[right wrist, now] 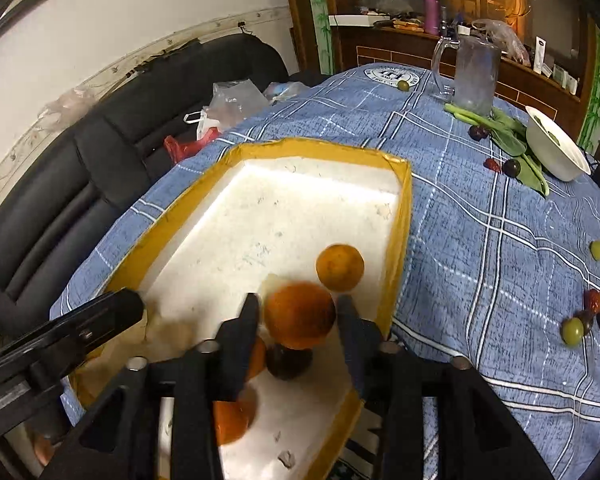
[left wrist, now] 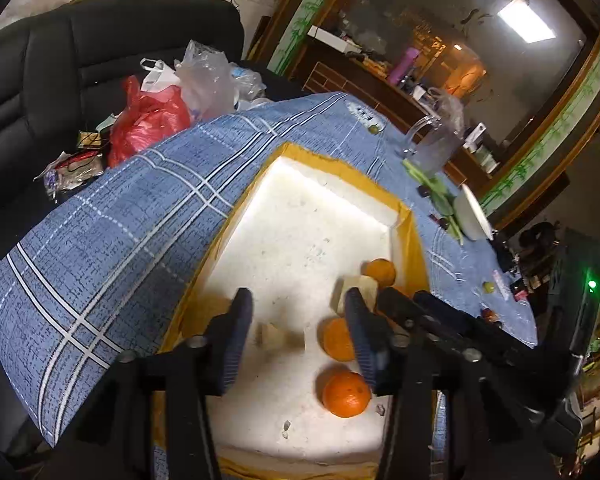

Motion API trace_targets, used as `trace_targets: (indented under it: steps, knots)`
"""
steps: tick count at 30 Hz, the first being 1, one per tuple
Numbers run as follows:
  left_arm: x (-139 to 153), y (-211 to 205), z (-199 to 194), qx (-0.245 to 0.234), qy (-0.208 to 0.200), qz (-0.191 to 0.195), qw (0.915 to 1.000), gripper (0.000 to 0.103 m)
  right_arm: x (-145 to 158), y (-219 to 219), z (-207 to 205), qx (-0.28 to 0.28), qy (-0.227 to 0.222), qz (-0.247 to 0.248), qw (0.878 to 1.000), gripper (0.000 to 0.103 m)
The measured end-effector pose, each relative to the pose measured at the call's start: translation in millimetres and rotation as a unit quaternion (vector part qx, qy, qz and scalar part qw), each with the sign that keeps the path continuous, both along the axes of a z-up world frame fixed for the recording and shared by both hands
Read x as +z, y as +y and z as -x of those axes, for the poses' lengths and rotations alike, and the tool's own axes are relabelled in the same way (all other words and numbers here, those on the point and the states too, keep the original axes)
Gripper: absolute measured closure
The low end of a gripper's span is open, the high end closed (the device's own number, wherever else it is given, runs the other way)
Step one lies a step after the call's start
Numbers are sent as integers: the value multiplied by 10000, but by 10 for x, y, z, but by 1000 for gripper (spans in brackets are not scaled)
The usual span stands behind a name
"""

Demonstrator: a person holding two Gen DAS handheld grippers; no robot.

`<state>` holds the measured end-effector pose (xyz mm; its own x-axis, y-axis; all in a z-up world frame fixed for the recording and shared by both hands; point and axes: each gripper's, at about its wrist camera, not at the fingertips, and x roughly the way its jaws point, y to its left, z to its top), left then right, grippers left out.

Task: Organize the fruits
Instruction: 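Carry the cream slice and orange over the tray and open both tools, then move both tools back over the remaining loose fruits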

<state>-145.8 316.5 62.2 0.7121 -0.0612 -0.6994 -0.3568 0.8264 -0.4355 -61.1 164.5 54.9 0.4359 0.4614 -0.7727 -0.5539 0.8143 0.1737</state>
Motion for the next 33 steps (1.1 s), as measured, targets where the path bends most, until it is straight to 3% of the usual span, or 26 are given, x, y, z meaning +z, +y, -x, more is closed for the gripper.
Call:
trace_targets:
  steps: [1,5,9,12,15,21,24,26,33]
  knots:
    - [26,5,15,8,-54,-19,10000,46,28,-4,7,-23,-57,-20,10000,34]
    - [134,-17,87,-1,-332,-114,9994,37,198,-122,76,-209,-365,-41,9991,34]
    - [178,-82,103,-114,-356,-127,9992,29,315,-409,218,-494,-577,-114,9970,32]
    - [214,-220,76,-88,-152,-448,9988,19,346,-659,356,-731,-582,-251,9953,30]
    - [278,-459,72,-171,-75,-934,9955,15,337,-892,477,-948,-545,-369,9933,29]
    - [426,-933,157,-946,-429,-1006,9895,14,358,-1400,735,-1428,-595,-540,9865,27]
    - [491,-1208,189,-1191,-551,-1257,9834,14,358,-1669,836,-1701,-620,-608,9816,24]
    - [492,-1399,192,-1328,-550,-1482,9785,14,344,-1841,880,-1907,-572,-661,9777,24]
    - [519,-1874,220,-1874,-419,-1746,9657,14,376,-2375,1068,-2410,-609,-883,9646,23]
